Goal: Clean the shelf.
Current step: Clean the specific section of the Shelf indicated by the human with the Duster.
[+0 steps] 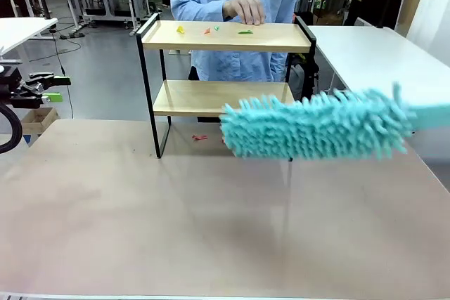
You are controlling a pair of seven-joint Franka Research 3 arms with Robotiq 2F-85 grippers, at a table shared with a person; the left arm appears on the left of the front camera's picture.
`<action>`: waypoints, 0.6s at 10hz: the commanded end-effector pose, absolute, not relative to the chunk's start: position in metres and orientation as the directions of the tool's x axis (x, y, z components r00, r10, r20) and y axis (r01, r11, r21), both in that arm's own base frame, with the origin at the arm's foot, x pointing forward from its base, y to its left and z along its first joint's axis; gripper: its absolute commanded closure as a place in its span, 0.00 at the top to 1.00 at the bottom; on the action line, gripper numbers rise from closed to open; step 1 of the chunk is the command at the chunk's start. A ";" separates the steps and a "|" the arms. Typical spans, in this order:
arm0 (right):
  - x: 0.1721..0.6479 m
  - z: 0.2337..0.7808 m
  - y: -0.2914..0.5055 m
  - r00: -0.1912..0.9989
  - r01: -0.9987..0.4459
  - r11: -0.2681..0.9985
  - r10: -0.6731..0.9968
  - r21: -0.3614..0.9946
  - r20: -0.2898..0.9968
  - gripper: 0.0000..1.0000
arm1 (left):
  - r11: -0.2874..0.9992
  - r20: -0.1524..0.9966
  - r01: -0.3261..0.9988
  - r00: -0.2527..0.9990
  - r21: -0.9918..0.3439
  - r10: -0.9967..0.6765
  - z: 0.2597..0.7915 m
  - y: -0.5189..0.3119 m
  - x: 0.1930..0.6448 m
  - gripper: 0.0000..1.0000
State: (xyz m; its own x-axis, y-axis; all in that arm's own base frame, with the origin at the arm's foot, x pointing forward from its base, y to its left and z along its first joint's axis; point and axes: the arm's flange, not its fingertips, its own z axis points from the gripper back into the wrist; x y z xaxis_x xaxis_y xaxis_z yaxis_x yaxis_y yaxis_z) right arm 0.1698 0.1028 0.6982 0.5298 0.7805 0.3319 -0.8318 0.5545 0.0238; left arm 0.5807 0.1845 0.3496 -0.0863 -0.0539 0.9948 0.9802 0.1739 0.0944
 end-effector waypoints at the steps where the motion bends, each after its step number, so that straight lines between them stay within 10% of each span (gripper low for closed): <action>1: 0.169 0.750 0.151 0.637 -0.750 0.655 0.679 0.092 0.364 0.12 | 0.172 0.994 0.979 -0.096 0.105 -0.056 0.352 0.183 0.580 1.00; 6: 0.181 0.813 0.295 0.763 -0.388 0.908 0.221 0.158 0.607 0.12 | 0.172 0.994 0.979 -0.096 0.105 -0.056 0.352 0.183 0.580 1.00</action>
State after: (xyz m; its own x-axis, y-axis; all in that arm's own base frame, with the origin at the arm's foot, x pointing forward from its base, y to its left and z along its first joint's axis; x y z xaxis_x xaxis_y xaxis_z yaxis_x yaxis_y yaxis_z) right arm 0.1740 0.2785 0.8125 0.7416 0.3294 0.5844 -0.5047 0.8478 0.1628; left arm 0.5807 0.1844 0.3495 -0.0862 -0.0539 0.9948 0.9802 0.1738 0.0943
